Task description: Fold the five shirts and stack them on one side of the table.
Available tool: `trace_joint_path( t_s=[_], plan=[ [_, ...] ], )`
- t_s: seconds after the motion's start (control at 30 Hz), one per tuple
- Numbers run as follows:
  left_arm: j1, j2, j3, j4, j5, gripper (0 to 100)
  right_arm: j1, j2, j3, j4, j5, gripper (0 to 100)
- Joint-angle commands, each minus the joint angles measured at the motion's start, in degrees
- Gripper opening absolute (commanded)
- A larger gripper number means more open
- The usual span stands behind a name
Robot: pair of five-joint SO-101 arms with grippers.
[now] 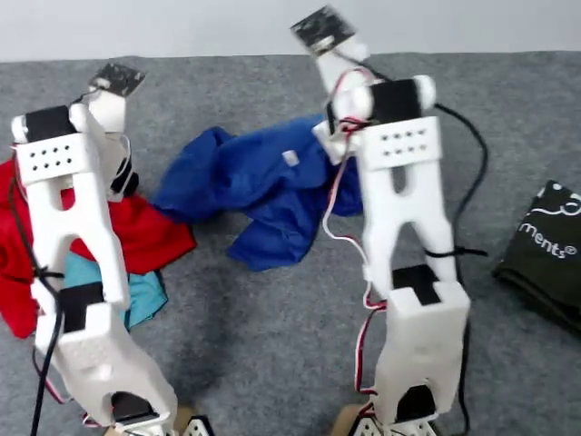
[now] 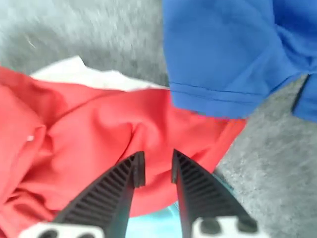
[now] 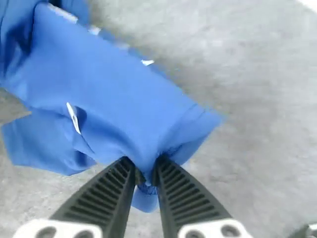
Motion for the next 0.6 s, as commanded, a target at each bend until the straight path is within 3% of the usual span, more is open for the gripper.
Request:
trace_joint_path(
  t_s=[0.0, 0.27, 0.47, 0.57],
  plan=[
    [2.02, -8.18, -2.33, 1.49, 0.7, 10, 3.56, -7.69, -3.08, 2.33, 1.14, 0.9],
    [6.24, -16.35, -0.92, 1.49, 0.79, 10, 9.45, -13.58, -0.35, 2.33, 1.14, 0.9],
    [16.26, -12.48, 9.71, 0.62, 0.44, 10, 9.54, -14.64, 6.77, 2.33, 1.85, 0.9],
    [21.27, -9.76, 12.79, -3.52, 0.44, 11, 9.45, -14.55, 9.67, 2.24, 1.76, 0.9]
  ],
)
